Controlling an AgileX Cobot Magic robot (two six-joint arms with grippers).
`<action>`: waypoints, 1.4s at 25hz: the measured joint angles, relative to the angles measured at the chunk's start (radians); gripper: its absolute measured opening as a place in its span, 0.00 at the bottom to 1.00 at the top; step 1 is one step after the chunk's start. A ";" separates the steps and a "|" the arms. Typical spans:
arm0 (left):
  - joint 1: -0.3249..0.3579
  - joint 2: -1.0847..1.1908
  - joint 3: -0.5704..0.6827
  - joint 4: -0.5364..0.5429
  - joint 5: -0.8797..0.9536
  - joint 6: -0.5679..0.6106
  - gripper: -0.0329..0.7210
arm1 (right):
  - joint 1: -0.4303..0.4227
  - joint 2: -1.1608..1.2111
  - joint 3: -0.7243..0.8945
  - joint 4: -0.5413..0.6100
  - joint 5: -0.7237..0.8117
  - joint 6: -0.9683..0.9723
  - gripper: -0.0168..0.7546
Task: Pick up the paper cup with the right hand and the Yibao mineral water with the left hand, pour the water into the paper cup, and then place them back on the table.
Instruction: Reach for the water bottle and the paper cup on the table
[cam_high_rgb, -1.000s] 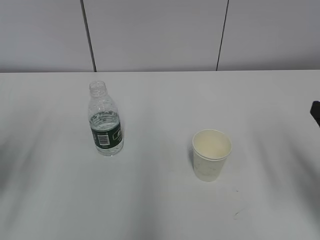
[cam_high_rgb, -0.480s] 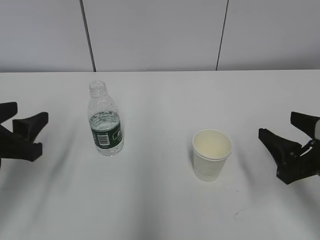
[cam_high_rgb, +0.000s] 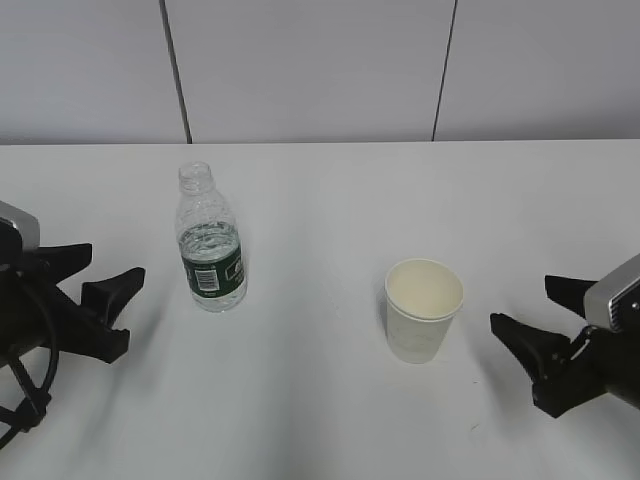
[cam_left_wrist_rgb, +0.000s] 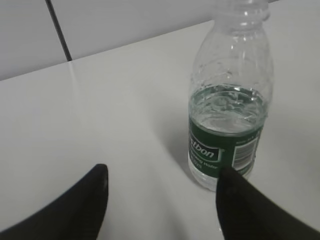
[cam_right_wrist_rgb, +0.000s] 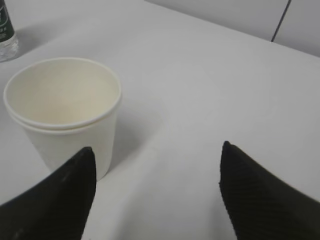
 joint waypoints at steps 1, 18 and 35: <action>0.000 0.025 0.000 0.001 -0.022 0.000 0.61 | 0.000 0.015 0.000 -0.014 -0.002 0.000 0.76; 0.000 0.209 -0.009 0.080 -0.119 0.000 0.61 | 0.000 0.237 -0.154 -0.259 -0.009 0.077 0.77; 0.000 0.209 -0.009 0.082 -0.119 0.000 0.61 | 0.000 0.411 -0.372 -0.457 -0.009 0.144 0.89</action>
